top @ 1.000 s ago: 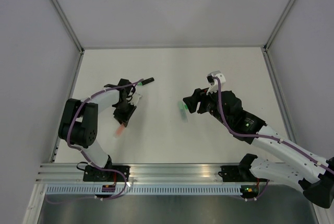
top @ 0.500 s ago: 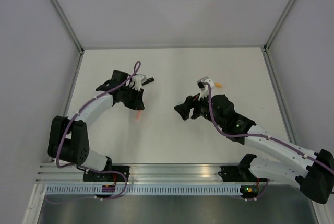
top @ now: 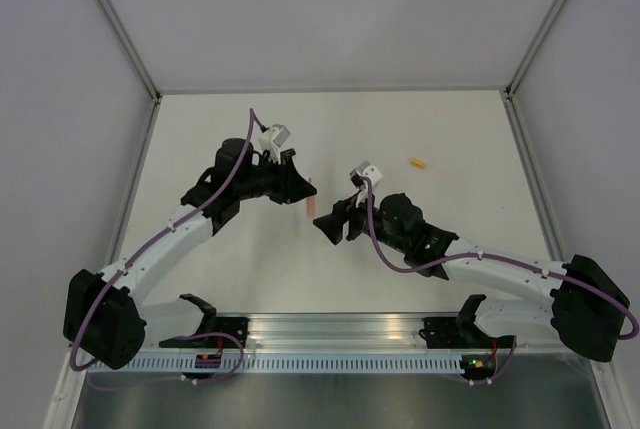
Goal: Insert the pens into the pen caps
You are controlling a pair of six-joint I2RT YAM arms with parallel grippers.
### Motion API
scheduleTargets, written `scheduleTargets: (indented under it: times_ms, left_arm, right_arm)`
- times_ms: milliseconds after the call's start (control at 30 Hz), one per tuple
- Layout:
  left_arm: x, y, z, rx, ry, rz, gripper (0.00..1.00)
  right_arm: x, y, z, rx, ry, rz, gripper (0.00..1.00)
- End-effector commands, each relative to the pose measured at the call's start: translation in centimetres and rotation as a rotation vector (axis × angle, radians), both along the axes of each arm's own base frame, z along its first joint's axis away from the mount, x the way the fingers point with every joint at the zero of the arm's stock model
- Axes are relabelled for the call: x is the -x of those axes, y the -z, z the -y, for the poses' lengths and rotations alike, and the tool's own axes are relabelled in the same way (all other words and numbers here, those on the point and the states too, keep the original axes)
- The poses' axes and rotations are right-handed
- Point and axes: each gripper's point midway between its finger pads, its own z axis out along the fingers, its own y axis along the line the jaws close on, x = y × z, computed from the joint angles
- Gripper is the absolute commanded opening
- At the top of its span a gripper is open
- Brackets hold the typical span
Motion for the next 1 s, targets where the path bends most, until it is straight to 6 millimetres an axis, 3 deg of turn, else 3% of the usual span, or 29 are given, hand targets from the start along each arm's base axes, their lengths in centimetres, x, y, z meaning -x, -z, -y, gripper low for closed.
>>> scheduleTargets:
  times_ms: [0, 167, 333, 533, 633, 667, 700, 767, 833, 967]
  left_arm:
    - [0.5, -4.1, 2.1, 0.146, -0.057, 0.029, 0.02]
    - [2.0, -5.5, 4.1, 0.161, -0.061, 0.017, 0.02]
    - [2.7, -5.2, 5.1, 0.178, -0.055, -0.017, 0.02]
    - [3.2, -5.8, 5.4, 0.230, -0.042, -0.002, 0.02]
    - [3.5, -6.4, 5.4, 0.245, -0.026, 0.010, 0.02]
    - [3.6, -6.8, 5.6, 0.259, -0.016, 0.027, 0.02]
    - [3.9, -7.2, 5.6, 0.272, 0.002, 0.038, 0.02]
    - [4.2, -8.1, 5.8, 0.299, 0.031, 0.074, 0.08]
    - [4.5, -8.3, 5.7, 0.315, 0.041, 0.095, 0.20]
    - [5.4, -8.9, 6.0, 0.340, 0.102, 0.131, 0.24]
  right_arm:
    - [-0.4, -2.0, -1.2, -0.012, 0.017, 0.095, 0.75]
    - [-1.5, -1.7, -0.1, 0.032, 0.125, 0.107, 0.72]
    - [-1.5, -2.6, 0.6, 0.006, 0.153, 0.124, 0.62]
    - [-1.4, -2.9, 0.9, -0.007, 0.157, 0.132, 0.34]
    - [-1.3, -3.2, 0.9, -0.023, 0.156, 0.128, 0.15]
    - [-1.3, -3.3, 0.9, -0.024, 0.155, 0.129, 0.03]
    - [-1.2, -3.5, 1.0, -0.027, 0.157, 0.129, 0.00]
    - [-1.1, -3.8, 1.2, -0.040, 0.158, 0.131, 0.00]
    - [-0.9, -4.1, 1.4, -0.048, 0.160, 0.134, 0.00]
    - [-1.2, -4.0, 1.4, -0.019, 0.170, 0.128, 0.00]
